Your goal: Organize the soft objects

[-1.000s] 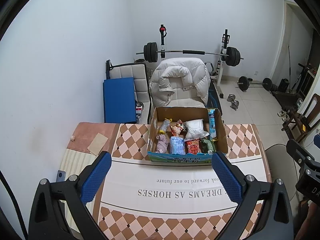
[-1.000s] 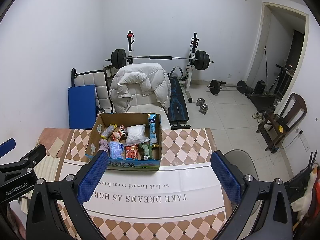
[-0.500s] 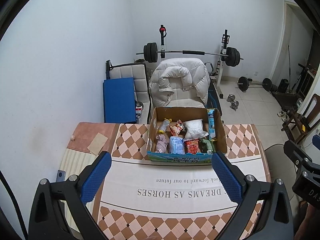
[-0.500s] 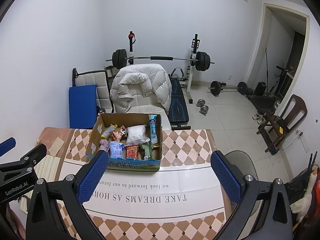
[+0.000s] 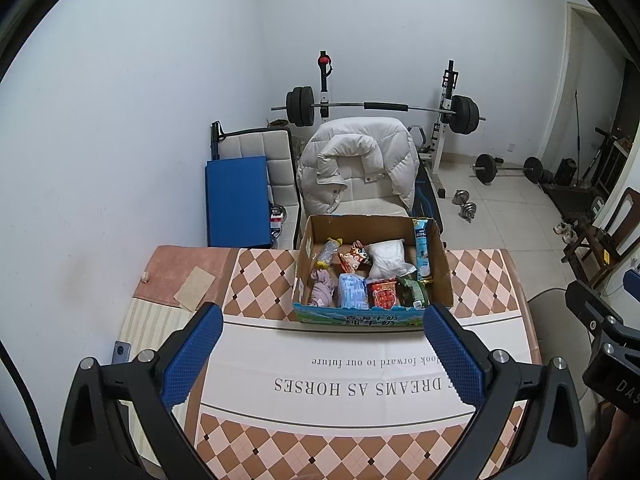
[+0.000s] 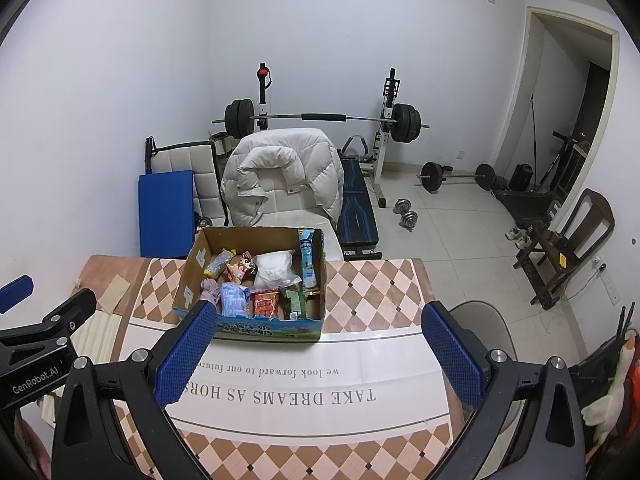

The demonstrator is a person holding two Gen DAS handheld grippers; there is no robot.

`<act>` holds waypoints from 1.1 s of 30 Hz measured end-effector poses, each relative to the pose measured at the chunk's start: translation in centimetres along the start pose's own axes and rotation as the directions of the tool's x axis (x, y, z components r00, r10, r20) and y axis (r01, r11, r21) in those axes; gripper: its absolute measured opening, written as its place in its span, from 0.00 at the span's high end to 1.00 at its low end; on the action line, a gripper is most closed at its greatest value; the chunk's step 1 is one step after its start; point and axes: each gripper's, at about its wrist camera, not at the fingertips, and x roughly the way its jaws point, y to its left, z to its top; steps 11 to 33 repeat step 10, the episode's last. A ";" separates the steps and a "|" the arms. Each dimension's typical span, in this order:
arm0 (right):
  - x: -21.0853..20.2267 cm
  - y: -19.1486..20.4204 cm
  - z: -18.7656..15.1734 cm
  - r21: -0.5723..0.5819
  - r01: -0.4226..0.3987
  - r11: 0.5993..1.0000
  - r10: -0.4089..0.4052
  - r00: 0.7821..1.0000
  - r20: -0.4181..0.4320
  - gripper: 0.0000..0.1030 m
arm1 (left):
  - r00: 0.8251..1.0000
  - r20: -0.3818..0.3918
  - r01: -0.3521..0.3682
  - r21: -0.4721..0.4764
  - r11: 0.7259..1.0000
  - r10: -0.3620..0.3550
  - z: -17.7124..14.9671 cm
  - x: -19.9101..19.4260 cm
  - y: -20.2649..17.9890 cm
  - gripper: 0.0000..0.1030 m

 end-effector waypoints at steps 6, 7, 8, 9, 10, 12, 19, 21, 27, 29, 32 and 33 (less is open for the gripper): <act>-0.1 0.1 0.1 -0.002 -0.003 1.000 0.003 1.000 0.001 0.00 | 1.000 0.004 -0.002 -0.001 1.000 0.002 -0.1 0.0 0.1 0.00; -0.1 0.1 0.1 -0.001 -0.002 1.000 0.002 1.000 0.001 0.00 | 1.000 0.009 -0.003 -0.003 1.000 0.003 0.0 -0.2 0.0 0.00; -0.1 0.1 0.1 -0.001 -0.002 1.000 0.002 1.000 0.002 0.00 | 1.000 0.013 -0.004 -0.004 1.000 0.004 0.1 -0.3 -0.1 0.00; -0.1 0.1 0.1 0.000 -0.001 1.000 0.001 1.000 0.002 0.00 | 1.000 0.018 -0.005 -0.004 1.000 0.005 0.2 -0.6 -0.2 0.00; -0.1 0.1 0.1 0.001 -0.002 1.000 0.002 1.000 0.002 0.00 | 1.000 0.020 -0.005 -0.002 1.000 0.005 0.3 -0.7 -0.3 0.00; -0.1 0.1 0.1 0.001 -0.002 1.000 0.002 1.000 0.002 0.00 | 1.000 0.020 -0.005 -0.002 1.000 0.005 0.3 -0.7 -0.3 0.00; -0.1 0.1 0.1 0.001 -0.002 1.000 0.002 1.000 0.002 0.00 | 1.000 0.020 -0.005 -0.002 1.000 0.005 0.3 -0.7 -0.3 0.00; -0.1 0.1 0.1 0.001 -0.002 1.000 0.002 1.000 0.002 0.00 | 1.000 0.020 -0.005 -0.002 1.000 0.005 0.3 -0.7 -0.3 0.00; -0.1 0.1 0.1 0.001 -0.002 1.000 0.002 1.000 0.002 0.00 | 1.000 0.020 -0.005 -0.002 1.000 0.005 0.3 -0.7 -0.3 0.00; -0.1 0.1 0.1 0.001 -0.002 1.000 0.002 1.000 0.002 0.00 | 1.000 0.020 -0.005 -0.002 1.000 0.005 0.3 -0.7 -0.3 0.00; -0.1 0.1 0.1 0.001 -0.002 1.000 0.002 1.000 0.002 0.00 | 1.000 0.020 -0.005 -0.002 1.000 0.005 0.3 -0.7 -0.3 0.00; -0.1 0.1 0.1 0.001 -0.002 1.000 0.002 1.000 0.002 0.00 | 1.000 0.020 -0.005 -0.002 1.000 0.005 0.3 -0.7 -0.3 0.00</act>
